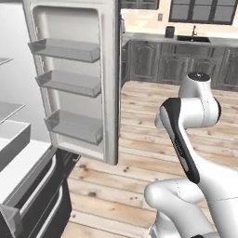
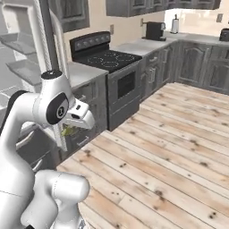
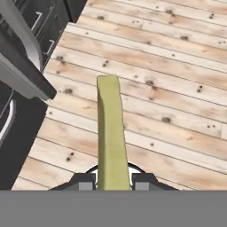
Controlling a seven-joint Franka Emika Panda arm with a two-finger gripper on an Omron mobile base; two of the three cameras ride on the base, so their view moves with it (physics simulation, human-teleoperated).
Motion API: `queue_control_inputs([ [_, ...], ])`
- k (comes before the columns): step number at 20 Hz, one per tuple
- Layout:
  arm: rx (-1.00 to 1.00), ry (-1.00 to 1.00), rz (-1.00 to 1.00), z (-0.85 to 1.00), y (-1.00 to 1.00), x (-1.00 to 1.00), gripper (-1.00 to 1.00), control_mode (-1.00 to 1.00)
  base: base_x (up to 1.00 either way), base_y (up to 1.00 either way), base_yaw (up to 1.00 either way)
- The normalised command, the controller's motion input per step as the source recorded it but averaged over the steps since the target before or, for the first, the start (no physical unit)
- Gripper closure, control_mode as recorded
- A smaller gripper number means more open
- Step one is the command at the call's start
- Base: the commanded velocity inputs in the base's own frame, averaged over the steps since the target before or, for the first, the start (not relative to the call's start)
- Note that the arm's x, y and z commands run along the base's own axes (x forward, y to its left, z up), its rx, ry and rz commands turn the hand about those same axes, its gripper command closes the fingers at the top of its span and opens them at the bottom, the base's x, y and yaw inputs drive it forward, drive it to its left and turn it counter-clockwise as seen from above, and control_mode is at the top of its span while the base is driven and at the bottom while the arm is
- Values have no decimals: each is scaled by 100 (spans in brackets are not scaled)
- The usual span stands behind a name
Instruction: Retrieve the butter from the fridge and place it on a plate on the dining table. Then retrieve the butter knife by the fridge and place it near the plate.
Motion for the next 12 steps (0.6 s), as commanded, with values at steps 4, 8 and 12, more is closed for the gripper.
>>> queue_control_inputs([
  [4, 0, 0, 0, 0, 0, 0, 100, 100, -13, -37, -55],
  [8, 0, 0, 0, 0, 0, 0, 100, 100, -11, -47, -47],
  [12, 0, 0, 0, 0, 0, 0, 100, 100, -1, -46, -38],
])
